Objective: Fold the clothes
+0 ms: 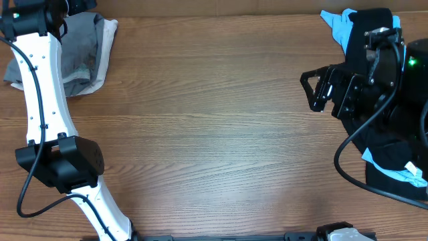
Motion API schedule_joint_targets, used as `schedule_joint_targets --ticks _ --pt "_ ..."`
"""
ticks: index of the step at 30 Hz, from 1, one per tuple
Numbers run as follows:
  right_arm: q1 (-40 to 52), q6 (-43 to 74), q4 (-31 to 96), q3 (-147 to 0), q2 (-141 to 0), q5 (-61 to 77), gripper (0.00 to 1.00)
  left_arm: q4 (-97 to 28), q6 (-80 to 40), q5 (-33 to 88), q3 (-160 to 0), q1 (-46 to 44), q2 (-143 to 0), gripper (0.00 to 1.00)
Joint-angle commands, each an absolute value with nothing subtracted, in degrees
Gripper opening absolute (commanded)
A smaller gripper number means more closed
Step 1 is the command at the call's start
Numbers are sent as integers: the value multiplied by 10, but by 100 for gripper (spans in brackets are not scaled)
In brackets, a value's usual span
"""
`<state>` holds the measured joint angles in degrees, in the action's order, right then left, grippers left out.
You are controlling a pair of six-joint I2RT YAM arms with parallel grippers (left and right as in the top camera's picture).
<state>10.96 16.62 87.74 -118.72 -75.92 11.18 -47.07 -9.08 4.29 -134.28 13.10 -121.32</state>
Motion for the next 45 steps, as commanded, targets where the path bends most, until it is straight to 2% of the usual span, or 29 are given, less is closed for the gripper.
schedule_joint_targets --ticks 1,6,14,28,37,45 --pt "112 162 879 -1181 -761 59 100 -470 -101 49 -1341 127 -1218 100" --pt "112 159 777 -1100 -722 24 100 -470 -101 49 -1341 127 -1218 100" --pt "98 119 490 -774 -534 26 100 -470 -101 49 -1341 127 -1218 100" --pt "39 119 246 -283 -182 24 100 -470 -101 49 -1341 127 -1218 100" --pt "34 119 80 -92 -62 24 100 -470 -101 49 -1341 127 -1218 100" --pt "25 119 18 -34 -13 24 100 -470 -101 49 -1341 127 -1218 100"
